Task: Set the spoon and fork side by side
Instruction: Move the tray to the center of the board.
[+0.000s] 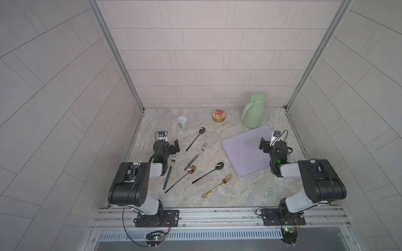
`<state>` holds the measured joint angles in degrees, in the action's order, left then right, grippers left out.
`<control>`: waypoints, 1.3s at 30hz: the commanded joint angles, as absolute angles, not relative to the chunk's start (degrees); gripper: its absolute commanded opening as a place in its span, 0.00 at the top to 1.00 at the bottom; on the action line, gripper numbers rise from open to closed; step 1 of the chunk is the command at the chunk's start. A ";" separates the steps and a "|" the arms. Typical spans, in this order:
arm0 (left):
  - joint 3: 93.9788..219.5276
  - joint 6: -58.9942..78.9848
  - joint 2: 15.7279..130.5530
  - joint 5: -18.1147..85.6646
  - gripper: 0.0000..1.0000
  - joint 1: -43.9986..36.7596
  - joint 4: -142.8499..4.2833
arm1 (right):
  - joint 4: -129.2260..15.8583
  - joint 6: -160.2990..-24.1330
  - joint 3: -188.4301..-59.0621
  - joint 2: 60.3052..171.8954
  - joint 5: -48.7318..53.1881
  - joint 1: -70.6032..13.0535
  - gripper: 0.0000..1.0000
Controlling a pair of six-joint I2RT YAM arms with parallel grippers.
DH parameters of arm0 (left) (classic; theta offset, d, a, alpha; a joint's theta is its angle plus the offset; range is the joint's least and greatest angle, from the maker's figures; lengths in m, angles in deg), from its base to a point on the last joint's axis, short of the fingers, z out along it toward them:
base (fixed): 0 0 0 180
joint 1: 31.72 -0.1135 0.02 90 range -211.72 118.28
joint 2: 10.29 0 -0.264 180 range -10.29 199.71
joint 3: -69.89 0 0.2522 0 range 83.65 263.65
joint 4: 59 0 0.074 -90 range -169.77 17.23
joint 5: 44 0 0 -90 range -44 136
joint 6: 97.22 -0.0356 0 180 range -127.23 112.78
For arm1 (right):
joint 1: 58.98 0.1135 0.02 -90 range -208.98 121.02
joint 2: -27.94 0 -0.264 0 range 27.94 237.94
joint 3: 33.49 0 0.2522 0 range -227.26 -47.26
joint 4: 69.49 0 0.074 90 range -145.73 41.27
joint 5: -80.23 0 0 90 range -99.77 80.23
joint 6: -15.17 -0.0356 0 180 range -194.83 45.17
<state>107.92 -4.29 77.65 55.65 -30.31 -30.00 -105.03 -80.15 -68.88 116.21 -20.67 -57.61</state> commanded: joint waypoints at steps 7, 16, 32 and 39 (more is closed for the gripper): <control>108.87 -5.21 77.34 55.63 0.00 -30.16 -30.14 | -104.61 -79.98 -69.56 115.91 -20.23 -57.73 0.00; 113.73 -5.71 70.56 60.86 0.00 -27.06 -44.88 | -99.45 -79.85 -70.33 110.26 -20.65 -57.69 0.00; 131.87 21.96 62.86 58.24 0.06 -16.70 -83.37 | -37.40 -107.78 -87.08 81.72 -6.61 -57.71 0.00; 140.78 26.96 72.35 66.34 0.09 7.08 -93.40 | -31.15 -108.80 -83.82 78.33 -2.64 -57.35 0.02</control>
